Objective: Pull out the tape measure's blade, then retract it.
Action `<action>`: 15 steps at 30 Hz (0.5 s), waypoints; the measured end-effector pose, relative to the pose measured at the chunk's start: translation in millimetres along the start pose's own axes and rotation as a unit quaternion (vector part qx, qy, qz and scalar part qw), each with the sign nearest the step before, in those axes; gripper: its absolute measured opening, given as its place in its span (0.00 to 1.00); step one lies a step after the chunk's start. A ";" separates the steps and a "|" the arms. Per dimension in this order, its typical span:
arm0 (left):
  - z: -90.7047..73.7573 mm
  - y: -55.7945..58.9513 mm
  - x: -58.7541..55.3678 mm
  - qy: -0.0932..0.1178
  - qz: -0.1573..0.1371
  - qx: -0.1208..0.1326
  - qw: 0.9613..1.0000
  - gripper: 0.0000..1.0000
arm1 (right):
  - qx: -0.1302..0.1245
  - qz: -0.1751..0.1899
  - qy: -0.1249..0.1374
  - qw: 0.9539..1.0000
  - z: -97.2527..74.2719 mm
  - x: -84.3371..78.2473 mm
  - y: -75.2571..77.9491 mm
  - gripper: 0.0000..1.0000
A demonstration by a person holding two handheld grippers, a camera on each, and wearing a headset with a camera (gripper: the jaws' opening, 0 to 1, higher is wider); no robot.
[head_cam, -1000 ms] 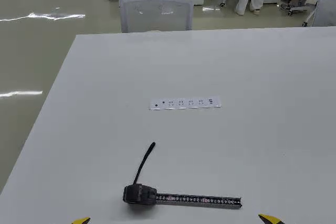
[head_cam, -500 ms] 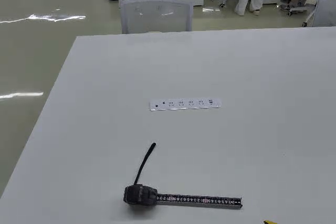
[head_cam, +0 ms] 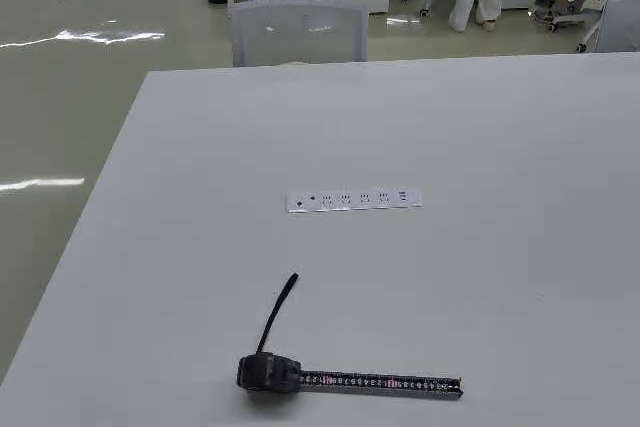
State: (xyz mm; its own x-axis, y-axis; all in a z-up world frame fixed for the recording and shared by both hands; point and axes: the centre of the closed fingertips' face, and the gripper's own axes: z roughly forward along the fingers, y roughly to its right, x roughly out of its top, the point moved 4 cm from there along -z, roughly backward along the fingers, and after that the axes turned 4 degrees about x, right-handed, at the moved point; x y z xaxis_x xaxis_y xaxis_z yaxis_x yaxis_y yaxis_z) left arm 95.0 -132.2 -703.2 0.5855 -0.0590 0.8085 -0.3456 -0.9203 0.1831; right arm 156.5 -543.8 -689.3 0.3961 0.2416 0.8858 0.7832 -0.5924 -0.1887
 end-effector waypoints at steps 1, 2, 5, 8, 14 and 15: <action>-0.1 0.1 -0.2 0.000 0.001 0.000 1.000 0.79 | 0.000 0.001 0.000 1.000 -0.3 -0.6 -0.2 0.63; -0.3 0.0 -0.1 0.000 0.001 0.000 1.000 0.79 | -0.001 0.001 0.000 1.000 -0.5 -1.0 -0.2 0.63; 0.5 0.0 -0.2 0.000 -0.001 0.000 1.000 0.78 | -0.001 0.004 0.000 1.000 -0.4 -3.2 1.4 0.63; 1.5 1.5 1.2 -0.001 0.003 -0.002 1.000 0.78 | -0.001 0.002 0.000 1.000 -0.1 -1.5 0.3 0.63; 2.5 1.3 1.6 0.000 0.003 -0.002 1.000 0.78 | 0.000 0.003 0.003 1.000 -0.2 -1.7 0.2 0.63; 2.3 1.5 1.8 0.000 0.002 -0.003 1.000 0.78 | -0.001 0.003 0.003 1.000 -0.2 -1.4 0.2 0.63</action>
State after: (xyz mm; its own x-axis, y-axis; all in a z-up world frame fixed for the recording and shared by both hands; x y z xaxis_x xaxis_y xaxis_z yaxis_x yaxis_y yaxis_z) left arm 97.2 -134.6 -702.7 0.5843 -0.0630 0.8091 -0.3522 -0.9179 0.1829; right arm 156.0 -544.4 -690.5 0.3979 0.2331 0.8873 0.7802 -0.5948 -0.1937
